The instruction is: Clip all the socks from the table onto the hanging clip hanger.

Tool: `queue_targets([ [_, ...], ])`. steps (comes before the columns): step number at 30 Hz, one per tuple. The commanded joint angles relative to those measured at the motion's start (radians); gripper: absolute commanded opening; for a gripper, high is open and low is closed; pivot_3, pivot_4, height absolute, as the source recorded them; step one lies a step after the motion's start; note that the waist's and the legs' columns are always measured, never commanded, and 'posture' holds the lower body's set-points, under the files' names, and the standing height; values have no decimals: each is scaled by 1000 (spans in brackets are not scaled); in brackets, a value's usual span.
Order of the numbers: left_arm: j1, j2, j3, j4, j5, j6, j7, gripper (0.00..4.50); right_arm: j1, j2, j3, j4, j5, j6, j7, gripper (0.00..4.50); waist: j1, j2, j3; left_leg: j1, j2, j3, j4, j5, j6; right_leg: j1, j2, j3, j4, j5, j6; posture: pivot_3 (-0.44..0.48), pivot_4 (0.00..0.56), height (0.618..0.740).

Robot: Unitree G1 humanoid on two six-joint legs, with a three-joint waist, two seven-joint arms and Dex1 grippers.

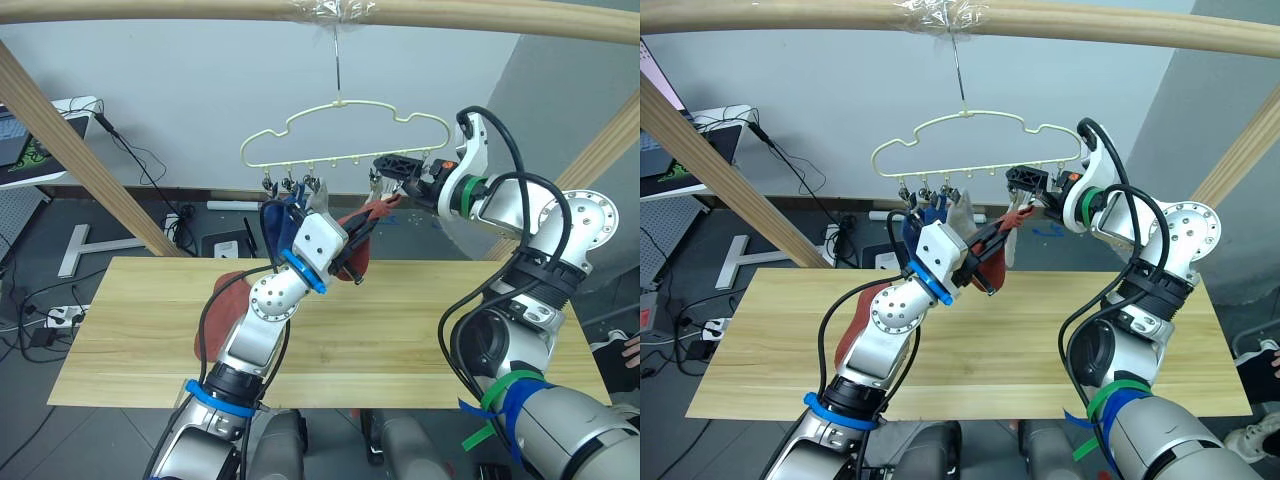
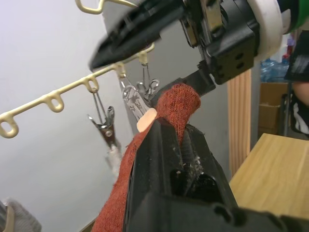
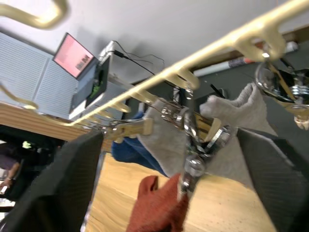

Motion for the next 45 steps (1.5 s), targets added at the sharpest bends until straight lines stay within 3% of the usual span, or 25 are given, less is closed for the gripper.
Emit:
queue_targets([
  [1, -17, -42, -13, -19, -63, 47, -26, 0, -8, -57, 17, -57, 80, 8, 17, 4432, 0, 0, 0, 0, 0, 0, 0, 0, 0, 0, 0, 0, 0, 0, 0, -78, 235, 740],
  [7, -16, -120, 22, -20, -199, 205, -45, 0, 134, -200, 160, -245, 141, 8, 122, 4432, 0, 0, 0, -1, -1, 0, 1, 0, 0, 0, 1, -1, 0, 0, 0, -112, 233, 740],
  [14, -17, -127, 88, -4, -319, 351, -77, 1785, 411, -345, 393, -479, 32, -295, 219, 4500, -15, 0, 0, 0, -1, 0, 3, 0, 0, 0, 2, 0, 1, -3, 5, -122, 233, 740],
  [23, -2, -29, 137, -78, -360, 431, -120, 4363, 638, -351, 587, -513, -185, -705, 234, 4500, -29, 0, 0, 1, -1, 2, 13, 0, 0, 1, 5, 2, 9, -3, 6, -93, 236, 740],
  [25, 8, 12, 149, -113, -362, 447, -136, 4363, 679, -335, 638, -514, -240, -796, 227, 4500, -30, 0, 0, 2, -1, 1, 14, 0, 0, 1, 6, 3, 10, -3, 6, -82, 238, 740],
  [28, 32, 107, 198, -208, -392, 485, -166, 4388, 692, -269, 714, -480, -355, -927, 150, 3982, -34, 0, 0, 3, 0, 3, 14, 0, -1, -1, 9, 4, 14, -3, 6, -66, 242, 740],
  [31, 34, 159, 225, -252, -406, 504, -168, 4388, 688, -222, 744, -452, -408, -987, 123, 3982, -27, 0, 0, 3, 1, 1, 14, 1, -1, -1, 9, 3, 15, -3, 6, -66, 242, 740],
  [34, 29, 184, 252, -286, -427, 538, -158, 4388, 687, -177, 755, -397, -441, -1052, 112, 3982, -23, 0, 0, 3, 1, 0, 14, 1, -2, -1, 9, 2, 15, -3, 6, -52, 242, 740],
  [39, 32, 203, 268, -319, -438, 566, -146, 4388, 662, -150, 744, -327, -479, -1114, 107, 2750, -12, -1, 0, 2, 0, 1, 14, 1, -2, -1, 4, 4, 13, -3, 6, -18, 235, 740],
  [45, 35, 203, 270, -342, -439, 581, -144, 4388, 632, -137, 743, -270, -504, -1151, 116, 2750, 2, -1, 0, 2, 0, 1, 14, 1, -2, -1, 2, 3, 13, -3, 6, -18, 235, 740],
])
